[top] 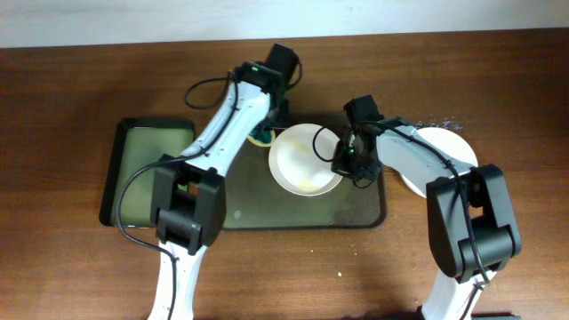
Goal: Clean dirty plates on tray and stack at the side
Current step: 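Carry the fourth plate right with right gripper and stack it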
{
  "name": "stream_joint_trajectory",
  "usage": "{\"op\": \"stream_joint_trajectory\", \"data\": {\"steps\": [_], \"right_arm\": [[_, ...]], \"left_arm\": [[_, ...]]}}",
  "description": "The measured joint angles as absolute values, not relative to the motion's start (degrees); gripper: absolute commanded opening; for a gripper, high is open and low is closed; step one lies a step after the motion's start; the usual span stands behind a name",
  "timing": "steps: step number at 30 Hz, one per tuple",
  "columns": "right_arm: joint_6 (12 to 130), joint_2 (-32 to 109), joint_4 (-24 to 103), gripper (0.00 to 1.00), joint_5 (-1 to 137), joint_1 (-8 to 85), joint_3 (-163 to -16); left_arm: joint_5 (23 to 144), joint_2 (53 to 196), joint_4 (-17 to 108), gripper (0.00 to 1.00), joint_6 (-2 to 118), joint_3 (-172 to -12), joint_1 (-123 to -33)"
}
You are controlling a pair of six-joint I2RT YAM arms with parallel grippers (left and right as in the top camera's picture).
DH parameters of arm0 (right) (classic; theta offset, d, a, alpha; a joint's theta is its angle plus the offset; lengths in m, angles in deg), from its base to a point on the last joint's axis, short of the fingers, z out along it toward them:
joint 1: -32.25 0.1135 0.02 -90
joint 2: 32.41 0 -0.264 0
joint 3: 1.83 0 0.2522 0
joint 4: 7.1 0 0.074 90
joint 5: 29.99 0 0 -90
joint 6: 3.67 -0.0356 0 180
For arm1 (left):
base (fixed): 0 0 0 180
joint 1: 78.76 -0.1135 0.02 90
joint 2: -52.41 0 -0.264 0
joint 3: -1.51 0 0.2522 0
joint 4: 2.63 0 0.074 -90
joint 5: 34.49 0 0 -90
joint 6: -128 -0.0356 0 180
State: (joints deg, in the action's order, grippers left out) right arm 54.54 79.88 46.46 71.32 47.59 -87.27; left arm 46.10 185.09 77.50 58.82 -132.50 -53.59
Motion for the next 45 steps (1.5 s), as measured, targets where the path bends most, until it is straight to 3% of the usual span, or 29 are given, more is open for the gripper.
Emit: {"op": "stream_joint_trajectory", "data": {"steps": [7,13,30,39,45], "right_arm": [[61.91,74.17,51.31,0.04,67.46,52.31,-87.01],[63.54,60.53,56.29,0.04,39.04,66.29,-86.92],[64.31,60.42,57.76,0.04,-22.79,87.12,-86.88],[65.36,60.40,58.43,0.04,-26.44,88.55,-86.90],[62.45,60.18,61.95,0.04,-0.28,83.37,-86.94]], "left_arm": [[55.61,185.07,83.79,0.00,56.31,-133.88,-59.21],[56.88,185.07,83.05,0.00,55.76,-133.88,-60.22],[57.03,185.07,82.89,0.00,55.74,-133.88,-60.22],[57.03,185.07,82.89,0.00,55.74,-133.88,-60.22],[56.62,185.07,83.99,0.00,55.52,-133.88,-60.76]]}}
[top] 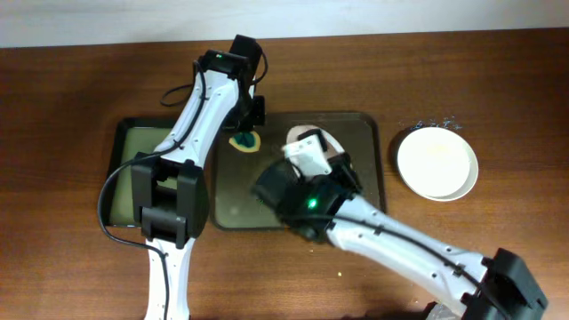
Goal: Clean dirty plates on tray and stack at the side
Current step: 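Carry the fourth plate right with right gripper and stack it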
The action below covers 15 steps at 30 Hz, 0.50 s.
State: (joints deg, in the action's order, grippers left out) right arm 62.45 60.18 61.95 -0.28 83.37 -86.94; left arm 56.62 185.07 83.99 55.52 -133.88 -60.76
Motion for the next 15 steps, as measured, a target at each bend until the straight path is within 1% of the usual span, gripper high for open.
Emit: {"op": "stream_joint_trajectory", "data": {"steps": [2,5,8,9,10,12,14,15], "right_arm": [[60.05,57.87,61.78,0.04,8.29,78.38,-86.94],[58.74,49.36,61.27,0.04,21.08,68.79,-86.94],[57.95,42.52,61.73,0.04,33.34,53.18,-87.08],[57.88,41.85,62.19,0.04,36.83,47.63,-87.10],[57.84,41.98,62.91,0.04,40.09,39.69,-87.10],[57.82,43.18,63.29,0.04,43.41,31.35,-87.10],[57.82,47.29,63.31,0.04,45.47,21.53,-87.03],[57.80,49.36,63.29,0.04,46.23,18.87,-87.03]], "left_arm": [[56.60,185.07,84.25,0.00,55.52,-133.88,-62.14],[56.55,184.67,84.29,0.00,55.30,-133.88,-64.98],[56.03,182.09,84.58,0.00,53.79,-133.88,-67.63],[55.48,180.54,85.04,0.00,53.51,-133.88,-68.39],[54.43,178.33,85.52,0.00,53.25,-133.88,-69.35],[52.75,175.41,86.35,0.00,52.92,-133.90,-70.93],[51.59,173.44,87.53,0.00,52.70,-134.01,-73.20],[51.04,173.02,88.12,0.00,52.57,-134.05,-74.64]]}}
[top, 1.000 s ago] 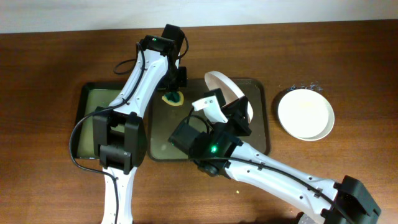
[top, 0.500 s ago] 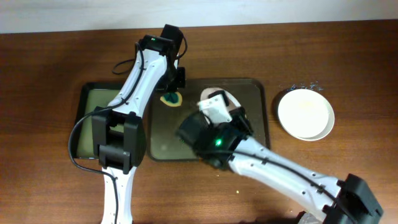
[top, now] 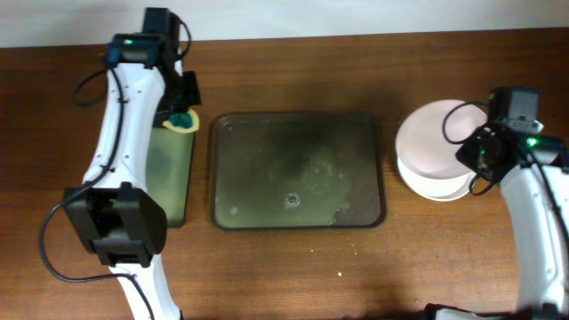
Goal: Clean dirty plates on tray and stack at the side
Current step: 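Carry the fourth plate right with right gripper and stack it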
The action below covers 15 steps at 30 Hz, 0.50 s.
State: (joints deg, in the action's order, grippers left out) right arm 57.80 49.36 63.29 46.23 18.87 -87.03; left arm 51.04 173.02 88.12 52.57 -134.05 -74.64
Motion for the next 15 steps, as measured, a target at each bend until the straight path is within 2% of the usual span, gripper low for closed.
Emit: {"op": "stream_joint_trajectory", "data": {"steps": [4,5,7,9,15], "right_arm": [[57.80,61.12,61.78,0.04,48.13,12.07,-87.01],[57.82,63.03,61.36,0.11,48.18,11.91,-86.90],[58.34,67.46,59.09,0.61,49.49,11.94,-86.86],[61.29,68.27,58.65,0.73,52.46,11.94,-86.84],[68.35,66.22,67.48,0.82,63.22,12.31,-93.50]], "left_arm": [[50.52,172.94,89.21,0.00,52.53,-134.07,-77.40],[50.52,172.94,89.19,0.00,52.53,-134.07,-77.48],[50.54,172.94,89.21,0.00,52.53,-134.07,-77.51],[50.52,172.94,89.23,0.00,52.53,-134.07,-77.51],[50.26,172.94,90.67,0.00,52.31,-134.07,-77.51]]}}
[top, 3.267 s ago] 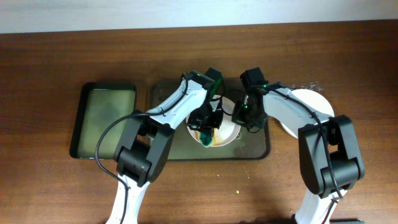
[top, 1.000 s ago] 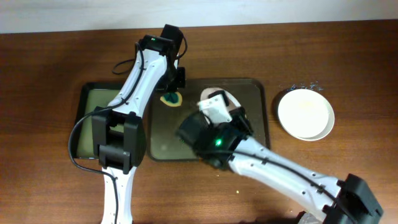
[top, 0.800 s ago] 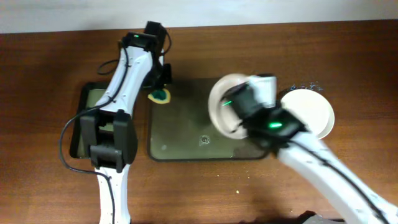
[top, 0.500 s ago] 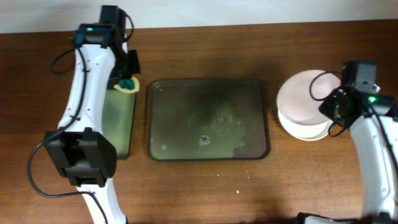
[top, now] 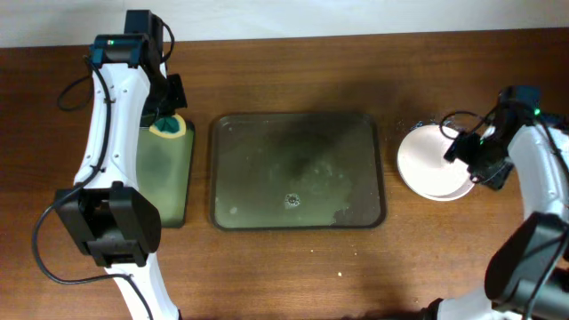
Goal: Clean dirty plates on tray and stack at the side
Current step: 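Carry the fourth plate right with right gripper and stack it, then place the sponge into the small green tray with left gripper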
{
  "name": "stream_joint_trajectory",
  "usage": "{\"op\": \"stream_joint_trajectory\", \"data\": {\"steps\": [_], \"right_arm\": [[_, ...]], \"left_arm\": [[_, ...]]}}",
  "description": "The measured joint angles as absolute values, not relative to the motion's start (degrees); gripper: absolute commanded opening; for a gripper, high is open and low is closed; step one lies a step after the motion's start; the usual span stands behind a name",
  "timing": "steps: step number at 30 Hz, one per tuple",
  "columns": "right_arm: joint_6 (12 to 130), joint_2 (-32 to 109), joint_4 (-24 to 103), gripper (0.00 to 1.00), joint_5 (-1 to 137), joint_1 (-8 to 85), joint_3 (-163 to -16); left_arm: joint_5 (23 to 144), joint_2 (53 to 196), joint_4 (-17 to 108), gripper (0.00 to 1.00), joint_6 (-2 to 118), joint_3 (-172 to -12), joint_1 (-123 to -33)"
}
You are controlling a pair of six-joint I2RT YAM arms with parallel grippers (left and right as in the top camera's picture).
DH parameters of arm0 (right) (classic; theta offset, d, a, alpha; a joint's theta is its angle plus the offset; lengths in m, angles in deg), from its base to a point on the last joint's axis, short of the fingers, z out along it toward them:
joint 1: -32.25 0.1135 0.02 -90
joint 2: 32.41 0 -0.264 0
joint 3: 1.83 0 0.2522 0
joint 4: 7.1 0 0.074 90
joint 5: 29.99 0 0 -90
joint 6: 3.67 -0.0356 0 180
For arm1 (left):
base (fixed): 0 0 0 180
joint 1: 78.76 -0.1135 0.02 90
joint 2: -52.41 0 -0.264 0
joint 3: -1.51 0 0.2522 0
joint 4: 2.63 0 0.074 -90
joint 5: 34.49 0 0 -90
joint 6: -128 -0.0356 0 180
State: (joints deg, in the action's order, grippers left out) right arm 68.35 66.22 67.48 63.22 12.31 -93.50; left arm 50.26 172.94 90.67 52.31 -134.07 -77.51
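Observation:
The dark serving tray lies mid-table with no plate on it, only smears and a small crumb. A stack of white plates stands on the table to its right. My right gripper sits at the stack's right rim, and its jaws are hidden under the wrist. My left gripper is at the far end of the small green tray, shut on a yellow-green sponge that rests on that tray's end.
Small glinting bits lie on the wood just behind the plate stack. The wall edge runs along the back of the table. My left arm stretches along the table's left side beside the small tray.
The plate that my right gripper held tilted over the stack now lies flat on it. My left gripper and the sponge have shifted slightly left and nearer, onto the small tray's end.
First my right gripper held a white plate over the serving tray while the left gripper had the sponge at the plate's rim. Then the sponge was away from the plate. Then the tray was bare, with the plate over the right stack. It now lies there.

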Motion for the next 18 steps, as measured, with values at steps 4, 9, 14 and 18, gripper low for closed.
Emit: {"op": "stream_joint_trajectory", "data": {"steps": [4,9,14,18], "right_arm": [[71.00,61.54,68.68,0.86,64.68,16.64,-97.44],[71.98,61.32,68.07,0.90,65.29,23.48,-97.50],[72.00,61.34,68.25,0.90,65.31,26.36,-97.50],[72.00,61.34,69.06,0.89,65.29,26.36,-97.50]], "left_arm": [[47.79,172.94,92.90,0.00,52.09,-133.94,-78.56],[46.02,172.72,87.94,0.00,51.63,-124.30,-84.50],[45.62,172.63,75.83,0.04,45.53,-110.14,-86.45],[45.65,172.63,70.35,0.60,43.76,-104.57,-86.38]]}}
